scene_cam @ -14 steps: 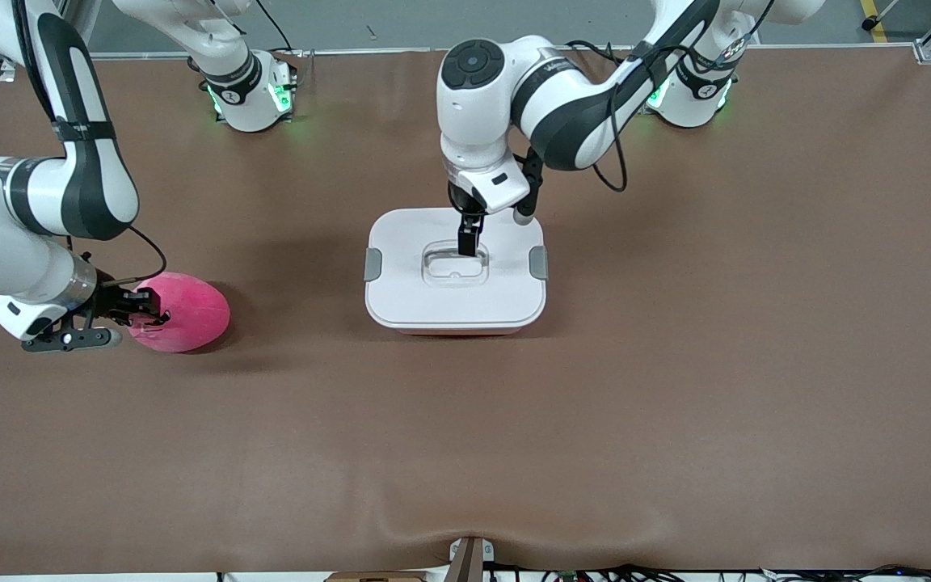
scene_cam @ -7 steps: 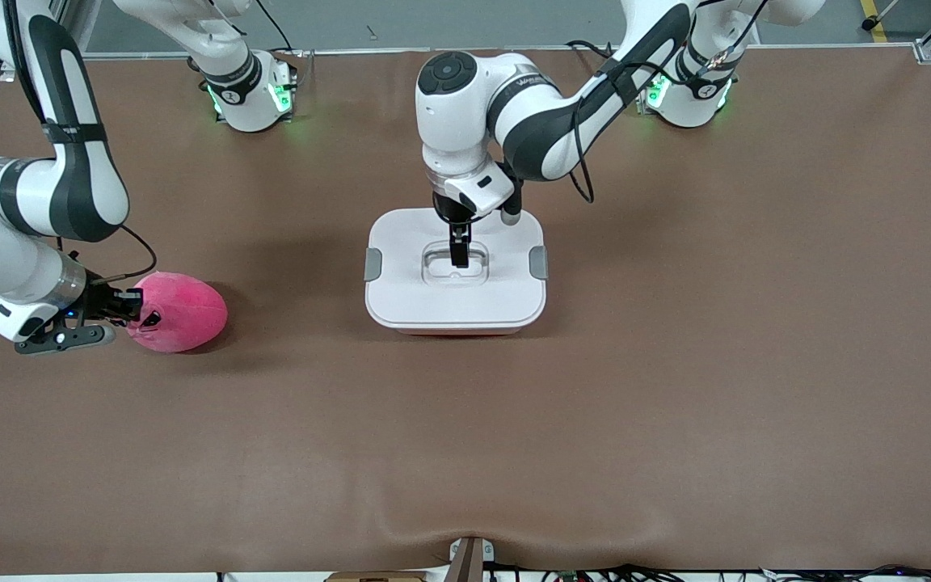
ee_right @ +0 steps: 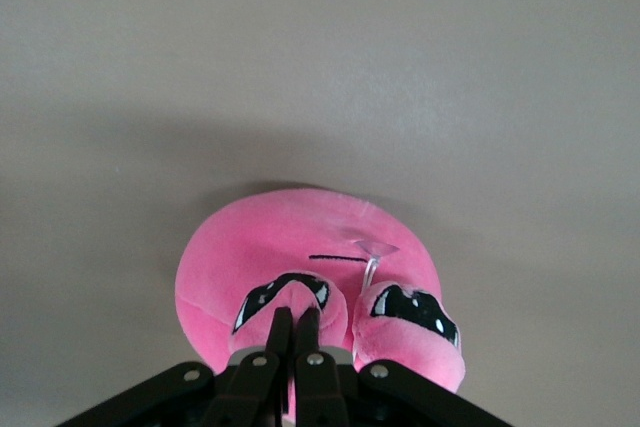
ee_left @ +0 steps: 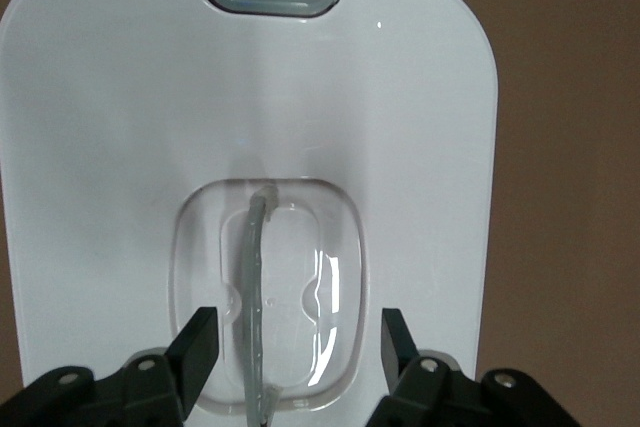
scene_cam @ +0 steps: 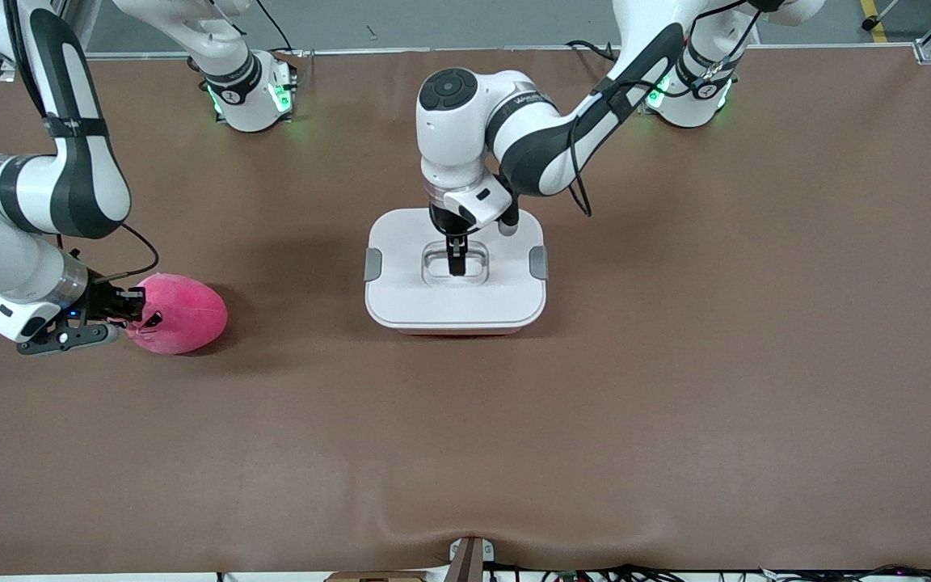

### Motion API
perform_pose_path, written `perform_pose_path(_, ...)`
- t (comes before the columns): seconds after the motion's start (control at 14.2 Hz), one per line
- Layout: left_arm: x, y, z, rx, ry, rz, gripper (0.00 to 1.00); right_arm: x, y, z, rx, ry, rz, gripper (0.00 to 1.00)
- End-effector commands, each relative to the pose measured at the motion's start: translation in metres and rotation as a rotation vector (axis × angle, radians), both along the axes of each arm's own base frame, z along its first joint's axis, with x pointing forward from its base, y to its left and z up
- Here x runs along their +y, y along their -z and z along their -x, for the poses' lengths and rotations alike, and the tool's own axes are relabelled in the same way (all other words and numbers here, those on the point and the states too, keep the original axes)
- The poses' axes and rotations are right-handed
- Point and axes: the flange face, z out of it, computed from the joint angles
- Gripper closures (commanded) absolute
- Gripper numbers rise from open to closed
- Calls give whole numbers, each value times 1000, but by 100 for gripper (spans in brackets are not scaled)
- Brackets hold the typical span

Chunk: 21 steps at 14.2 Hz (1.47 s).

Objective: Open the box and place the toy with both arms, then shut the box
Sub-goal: 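Lift the lid off with the left gripper while the right gripper raises the plush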

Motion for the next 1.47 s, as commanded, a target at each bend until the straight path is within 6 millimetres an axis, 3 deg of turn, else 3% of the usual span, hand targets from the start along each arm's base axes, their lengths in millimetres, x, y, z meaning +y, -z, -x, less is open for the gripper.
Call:
perform_pose_path(0.0, -7, 10, -2, -24, -38, 0, 34, 12, -39, -2, -25, -38, -7, 100)
perform_pose_path(0.35, -8, 18, -3, -13, -38, -2, 56, 28, -96, -10, 15, -64, -11, 100)
perform_pose_path(0.63, -7, 17, -4, -13, -38, -1, 97, 58, -122, -12, 34, -113, -11, 100)
perform_pose_path(1.05, -7, 3, -2, -36, -25, 3, 100, 99, -132, -6, 60, -158, -55, 100)
perform_pose_path(1.4, -9, -17, 6, -44, -18, 3, 100, 112, -145, -5, 56, -223, -59, 100)
